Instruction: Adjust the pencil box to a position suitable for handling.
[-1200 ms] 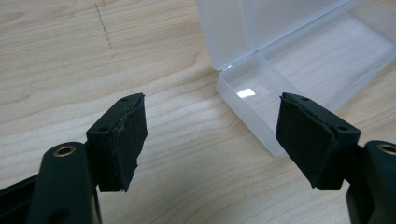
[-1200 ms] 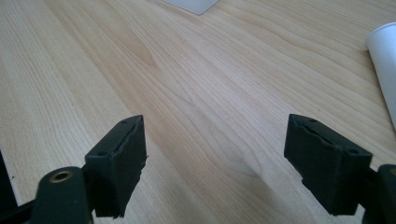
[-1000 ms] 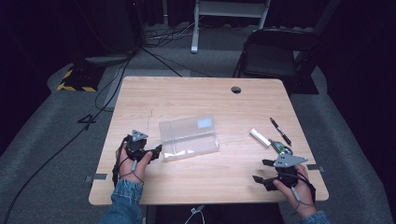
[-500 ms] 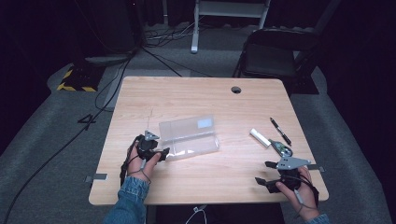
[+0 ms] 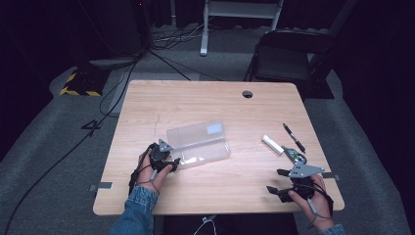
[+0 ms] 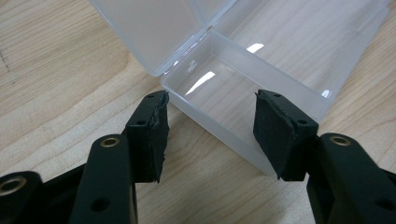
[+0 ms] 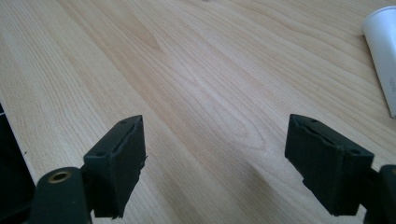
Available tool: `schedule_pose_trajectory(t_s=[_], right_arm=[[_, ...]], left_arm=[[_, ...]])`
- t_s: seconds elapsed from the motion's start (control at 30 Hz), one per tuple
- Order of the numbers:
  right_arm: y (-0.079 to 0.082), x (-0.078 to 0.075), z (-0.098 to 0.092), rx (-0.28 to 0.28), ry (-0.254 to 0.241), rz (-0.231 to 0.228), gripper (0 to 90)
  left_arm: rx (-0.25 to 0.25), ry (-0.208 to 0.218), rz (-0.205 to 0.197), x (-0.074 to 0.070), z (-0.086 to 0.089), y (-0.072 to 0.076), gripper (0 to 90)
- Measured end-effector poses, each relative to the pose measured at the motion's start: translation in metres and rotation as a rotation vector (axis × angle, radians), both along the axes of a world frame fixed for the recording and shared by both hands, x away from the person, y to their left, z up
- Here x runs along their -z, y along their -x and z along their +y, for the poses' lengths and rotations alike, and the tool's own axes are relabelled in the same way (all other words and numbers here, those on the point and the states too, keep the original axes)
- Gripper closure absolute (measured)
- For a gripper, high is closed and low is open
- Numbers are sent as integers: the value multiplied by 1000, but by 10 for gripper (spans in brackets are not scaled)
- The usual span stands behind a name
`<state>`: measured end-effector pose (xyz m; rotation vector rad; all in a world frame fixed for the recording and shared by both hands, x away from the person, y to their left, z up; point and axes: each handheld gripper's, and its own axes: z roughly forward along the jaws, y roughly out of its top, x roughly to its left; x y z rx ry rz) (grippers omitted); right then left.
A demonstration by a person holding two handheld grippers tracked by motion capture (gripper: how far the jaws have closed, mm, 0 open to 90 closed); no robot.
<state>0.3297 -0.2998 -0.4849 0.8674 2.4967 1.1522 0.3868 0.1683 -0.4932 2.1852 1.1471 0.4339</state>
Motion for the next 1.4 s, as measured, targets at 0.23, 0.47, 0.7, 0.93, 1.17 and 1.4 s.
schedule_pose_trajectory(t_s=[0.23,0.47,0.7,0.93,1.17,1.4], right_arm=[[-1,-2,-2,4,-3,-2,212],[-2,-4,-4,14,-15,-2,212],[-4,-4,-6,14,-22,-2,215],[-4,-5,-6,16,-25,-8,217],[-5,-4,-9,29,-30,-5,218],[-6,-5,-11,38,-32,-10,220]], left_arm=[[37,13,0,1,-4,2,454],[77,42,7,3,-8,11,453],[149,29,15,1,-19,23,451],[206,23,18,1,-37,31,451],[286,20,37,0,-58,41,439],[323,18,43,-1,-68,48,435]])
